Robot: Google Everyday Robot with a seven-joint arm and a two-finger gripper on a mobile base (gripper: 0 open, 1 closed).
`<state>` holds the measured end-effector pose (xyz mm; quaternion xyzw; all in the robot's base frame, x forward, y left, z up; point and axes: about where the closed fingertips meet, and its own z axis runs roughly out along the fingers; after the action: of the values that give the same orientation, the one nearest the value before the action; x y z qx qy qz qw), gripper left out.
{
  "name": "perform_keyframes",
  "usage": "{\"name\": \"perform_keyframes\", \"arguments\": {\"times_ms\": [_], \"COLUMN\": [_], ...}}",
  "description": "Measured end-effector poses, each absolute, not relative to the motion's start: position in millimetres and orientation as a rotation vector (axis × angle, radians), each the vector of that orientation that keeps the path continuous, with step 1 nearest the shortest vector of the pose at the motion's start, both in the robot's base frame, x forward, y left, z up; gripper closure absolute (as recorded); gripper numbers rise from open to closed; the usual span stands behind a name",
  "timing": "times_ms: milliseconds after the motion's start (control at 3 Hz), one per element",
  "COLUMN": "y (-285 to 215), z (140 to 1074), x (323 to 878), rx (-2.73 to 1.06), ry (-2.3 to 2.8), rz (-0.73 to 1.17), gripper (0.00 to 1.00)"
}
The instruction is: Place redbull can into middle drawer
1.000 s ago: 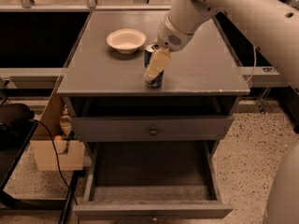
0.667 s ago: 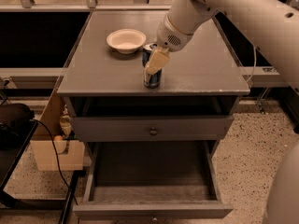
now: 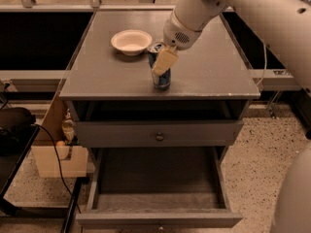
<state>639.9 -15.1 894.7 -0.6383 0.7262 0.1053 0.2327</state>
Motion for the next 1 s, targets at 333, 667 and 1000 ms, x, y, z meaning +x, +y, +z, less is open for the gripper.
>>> {"name": "perform_keyframes", "arguments": {"times_ms": [333, 667, 1000], "y": [-20.8, -39.1, -57.5], "z": [917.6, 945.7, 972.6], "x": [639.6, 623.7, 590.2], "rx": [-1.742, -1.711, -1.641], "ry": [1.979, 1.994, 2.007], "rz": [0.266, 0.229, 0.204], "gripper": [1.00, 1.00, 1.00]}}
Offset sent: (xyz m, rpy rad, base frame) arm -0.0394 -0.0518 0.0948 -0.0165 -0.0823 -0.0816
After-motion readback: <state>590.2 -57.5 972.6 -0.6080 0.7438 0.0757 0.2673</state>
